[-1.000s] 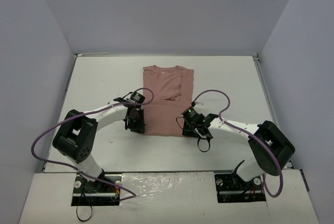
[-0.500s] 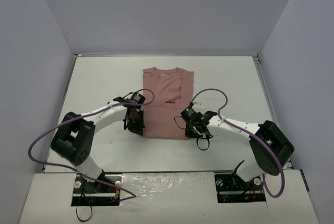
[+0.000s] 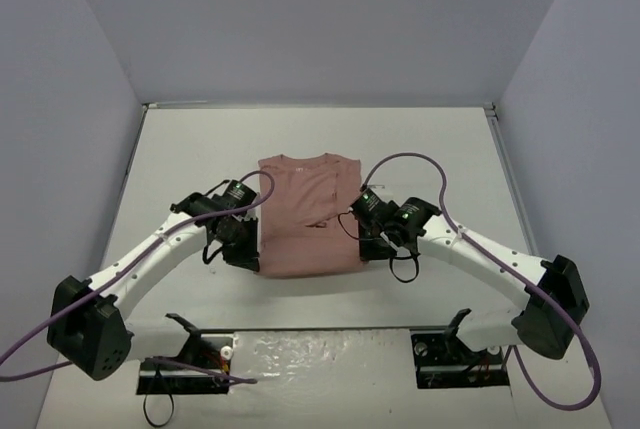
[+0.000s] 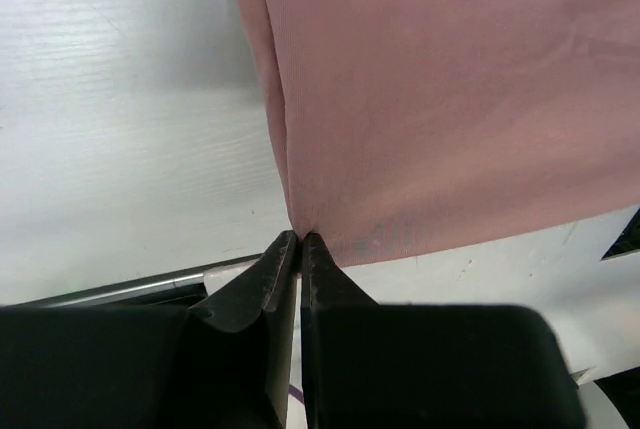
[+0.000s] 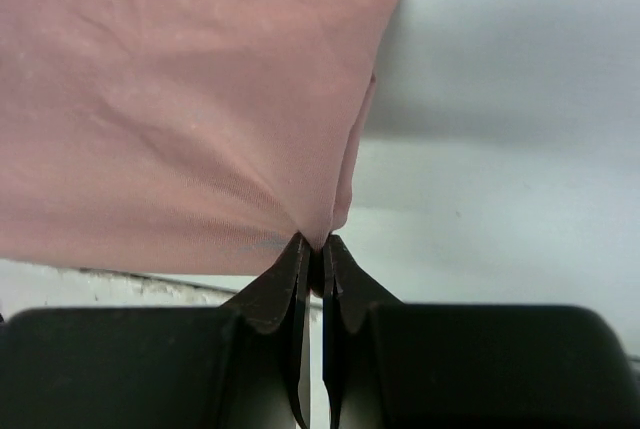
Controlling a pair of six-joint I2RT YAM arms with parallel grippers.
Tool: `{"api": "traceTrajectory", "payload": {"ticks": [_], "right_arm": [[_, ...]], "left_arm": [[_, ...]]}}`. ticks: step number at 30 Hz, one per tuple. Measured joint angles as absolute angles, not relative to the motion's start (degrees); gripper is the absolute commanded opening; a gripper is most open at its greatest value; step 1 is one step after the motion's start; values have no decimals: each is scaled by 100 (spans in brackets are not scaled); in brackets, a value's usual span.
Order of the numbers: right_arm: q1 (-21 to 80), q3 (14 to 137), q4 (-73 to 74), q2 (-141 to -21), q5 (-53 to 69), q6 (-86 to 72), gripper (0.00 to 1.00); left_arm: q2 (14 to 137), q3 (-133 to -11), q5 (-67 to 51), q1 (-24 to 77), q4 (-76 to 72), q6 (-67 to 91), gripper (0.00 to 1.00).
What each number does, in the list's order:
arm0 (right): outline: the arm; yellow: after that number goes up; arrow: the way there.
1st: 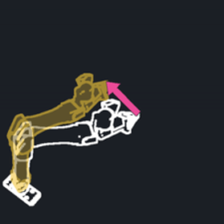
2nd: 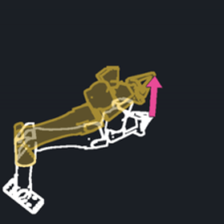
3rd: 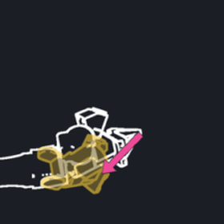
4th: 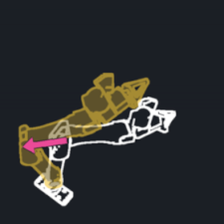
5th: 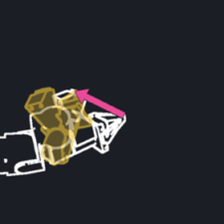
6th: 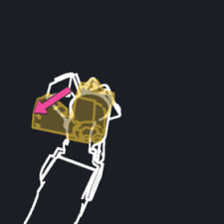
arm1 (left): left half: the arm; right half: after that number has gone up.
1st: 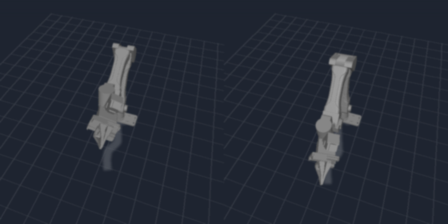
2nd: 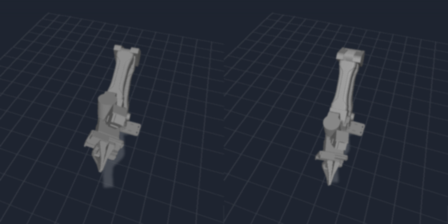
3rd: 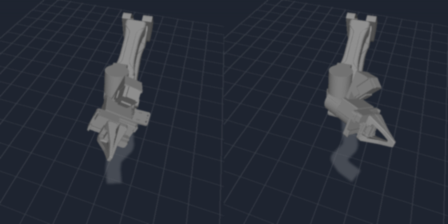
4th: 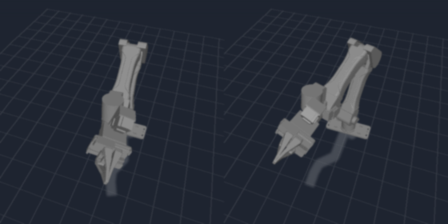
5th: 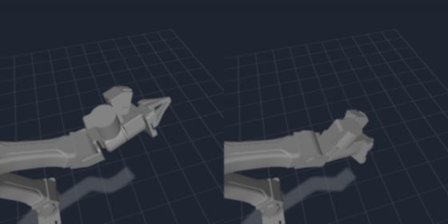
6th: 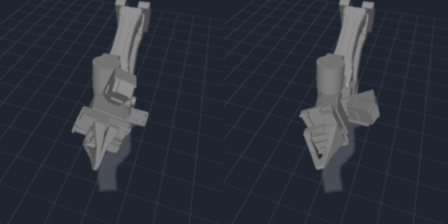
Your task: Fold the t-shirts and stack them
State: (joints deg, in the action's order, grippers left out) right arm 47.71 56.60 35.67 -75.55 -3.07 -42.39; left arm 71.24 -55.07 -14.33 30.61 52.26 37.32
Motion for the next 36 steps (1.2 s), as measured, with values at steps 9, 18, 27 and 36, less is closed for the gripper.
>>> {"api": "traceTrajectory", "payload": {"ticks": [9, 18, 27, 36], "right_arm": [[3687, 8047, 4117, -8902, -183, -3062, 0], [3195, 9556, 4365, -10507, -114, -2140, 0], [2697, 10663, 4411, -11584, 142, -1681, 0], [2429, 11419, 4413, -12327, 601, -1511, 0]], "left_arm": [[8400, -8061, -1148, 2040, 5442, 3243, 0], [10268, -9660, -999, 1792, 5355, 2841, 0], [11354, -10340, -1045, 1638, 5316, 2777, 0], [11564, -10870, -1104, 1445, 5264, 2768, 0]]}}
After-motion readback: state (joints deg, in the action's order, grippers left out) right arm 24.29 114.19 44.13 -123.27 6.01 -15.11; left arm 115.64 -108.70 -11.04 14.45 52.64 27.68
